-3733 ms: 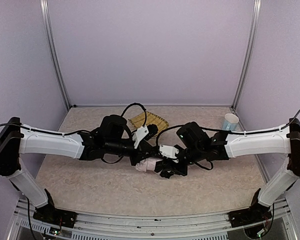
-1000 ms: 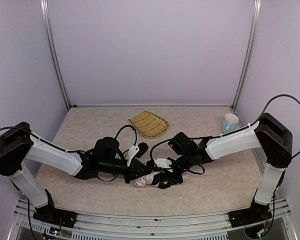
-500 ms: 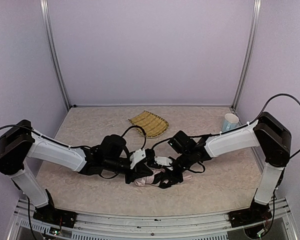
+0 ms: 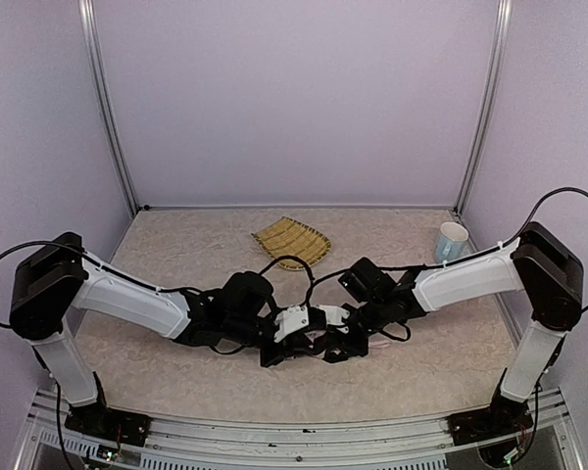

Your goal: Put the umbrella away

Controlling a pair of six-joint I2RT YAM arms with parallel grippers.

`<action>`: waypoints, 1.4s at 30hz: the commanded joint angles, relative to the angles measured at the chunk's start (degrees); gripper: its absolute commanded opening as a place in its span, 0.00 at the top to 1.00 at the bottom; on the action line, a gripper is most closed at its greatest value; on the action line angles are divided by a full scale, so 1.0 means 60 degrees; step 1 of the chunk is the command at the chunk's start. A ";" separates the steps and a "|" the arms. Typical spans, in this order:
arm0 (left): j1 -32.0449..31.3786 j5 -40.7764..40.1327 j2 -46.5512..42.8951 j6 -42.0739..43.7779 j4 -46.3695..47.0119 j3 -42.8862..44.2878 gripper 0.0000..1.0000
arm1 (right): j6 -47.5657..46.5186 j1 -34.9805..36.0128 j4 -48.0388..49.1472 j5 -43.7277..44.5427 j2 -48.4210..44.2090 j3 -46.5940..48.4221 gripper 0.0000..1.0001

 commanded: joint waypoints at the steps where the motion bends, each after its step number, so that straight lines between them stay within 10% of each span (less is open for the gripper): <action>1: -0.0732 0.0572 -0.0338 -0.0314 -0.1892 -0.0184 0.74 | 0.0099 -0.0613 0.1406 0.2790 -0.0237 -0.0363 1.00; 10: -0.0681 0.0110 -0.2916 -0.0635 -0.1129 -0.0612 0.64 | -0.0393 -0.0510 0.1771 0.4260 -0.0776 -0.0896 1.00; 18: 0.0769 -0.2198 -0.4021 -0.2854 0.1013 -0.1989 0.23 | 0.0196 -0.0412 0.1237 0.6085 -0.0327 -0.0797 1.00; 22: 0.1262 -0.3619 -0.3993 -0.3332 0.1076 -0.2024 0.20 | -0.0436 0.0481 0.1264 0.6657 -0.0431 -0.1263 0.70; 26: 0.1500 -0.3740 -0.4000 -0.3396 0.1053 -0.2010 0.19 | -0.0337 0.1360 0.0698 0.7191 -0.0403 -0.1463 0.03; 37: 0.1875 -0.4352 -0.4127 -0.3506 0.0813 -0.2039 0.19 | 0.0636 0.1787 -0.1358 0.5296 -0.3024 -0.0682 0.00; 42: 0.2453 -0.5051 -0.4282 -0.3878 0.0740 -0.2083 0.18 | 0.1075 -0.0080 -0.0011 0.2519 -0.5584 -0.0692 0.00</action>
